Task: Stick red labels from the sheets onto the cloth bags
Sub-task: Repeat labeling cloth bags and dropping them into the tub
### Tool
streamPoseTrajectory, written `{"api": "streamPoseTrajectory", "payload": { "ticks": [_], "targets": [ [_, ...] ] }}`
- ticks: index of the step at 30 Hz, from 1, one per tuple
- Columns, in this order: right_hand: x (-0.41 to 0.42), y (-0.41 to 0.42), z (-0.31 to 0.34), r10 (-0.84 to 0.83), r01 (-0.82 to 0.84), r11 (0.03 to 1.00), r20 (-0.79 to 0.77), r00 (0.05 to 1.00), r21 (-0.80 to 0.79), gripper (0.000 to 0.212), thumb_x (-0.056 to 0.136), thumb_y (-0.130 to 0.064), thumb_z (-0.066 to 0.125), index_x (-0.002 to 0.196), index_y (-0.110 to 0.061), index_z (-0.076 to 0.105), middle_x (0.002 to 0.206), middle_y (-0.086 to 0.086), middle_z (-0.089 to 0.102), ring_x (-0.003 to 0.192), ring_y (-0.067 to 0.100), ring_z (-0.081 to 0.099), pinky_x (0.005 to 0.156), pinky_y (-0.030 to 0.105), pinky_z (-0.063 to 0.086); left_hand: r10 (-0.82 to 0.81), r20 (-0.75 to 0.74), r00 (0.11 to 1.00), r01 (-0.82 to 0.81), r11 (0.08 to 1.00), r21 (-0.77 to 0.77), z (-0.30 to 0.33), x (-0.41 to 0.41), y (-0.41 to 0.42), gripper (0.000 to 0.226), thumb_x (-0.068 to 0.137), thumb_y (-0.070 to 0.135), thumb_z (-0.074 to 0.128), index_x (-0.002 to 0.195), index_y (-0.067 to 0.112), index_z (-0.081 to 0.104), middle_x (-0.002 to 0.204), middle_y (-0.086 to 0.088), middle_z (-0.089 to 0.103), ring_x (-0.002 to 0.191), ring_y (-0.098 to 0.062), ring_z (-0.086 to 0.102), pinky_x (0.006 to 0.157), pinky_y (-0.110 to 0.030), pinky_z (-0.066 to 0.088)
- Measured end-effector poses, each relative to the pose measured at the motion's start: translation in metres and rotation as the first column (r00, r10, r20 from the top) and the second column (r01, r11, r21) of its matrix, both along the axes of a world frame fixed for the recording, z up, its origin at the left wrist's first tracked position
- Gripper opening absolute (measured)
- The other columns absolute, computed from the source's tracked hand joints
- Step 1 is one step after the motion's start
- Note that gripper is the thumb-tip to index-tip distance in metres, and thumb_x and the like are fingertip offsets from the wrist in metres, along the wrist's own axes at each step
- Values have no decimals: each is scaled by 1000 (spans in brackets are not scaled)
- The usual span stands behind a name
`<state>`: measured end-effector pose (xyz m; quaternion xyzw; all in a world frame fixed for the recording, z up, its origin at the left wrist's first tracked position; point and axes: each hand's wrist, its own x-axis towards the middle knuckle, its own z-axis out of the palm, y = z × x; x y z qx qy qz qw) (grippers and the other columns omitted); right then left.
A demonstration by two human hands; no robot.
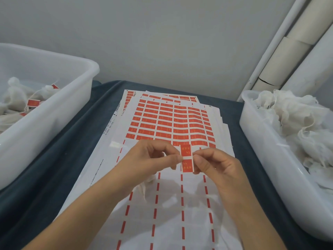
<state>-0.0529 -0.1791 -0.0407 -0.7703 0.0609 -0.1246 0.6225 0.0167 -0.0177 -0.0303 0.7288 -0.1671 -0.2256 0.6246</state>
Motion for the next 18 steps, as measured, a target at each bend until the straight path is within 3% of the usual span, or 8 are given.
{"api": "streamPoseTrajectory", "payload": {
  "ticks": [7,13,18],
  "targets": [
    [-1,3,0,-34,35,999,34,999,-17,20,67,-41,60,79,-25,64,79,-18,69,79,3,65,61,3,45,57,21,998,-57,998,-14,-3,-2,-3,10,79,25,68,71,20,71,64,21,65,61,10,58,56,-13,38],
    [-1,3,1,-33,33,999,54,998,4,18,68,-38,60,78,-24,65,79,-16,70,79,5,65,62,5,47,88,60,994,-88,996,0,-8,-3,-6,7,76,29,71,69,26,72,65,11,67,61,-7,57,51,-4,42],
    [-2,4,3,-34,34,999,53,998,-3,17,66,-38,60,76,-25,65,76,-15,70,77,4,65,62,4,46,75,84,994,-75,997,-6,-8,-3,-6,6,75,30,71,69,30,72,64,11,66,60,-8,56,51,-5,44]
  ]
}}
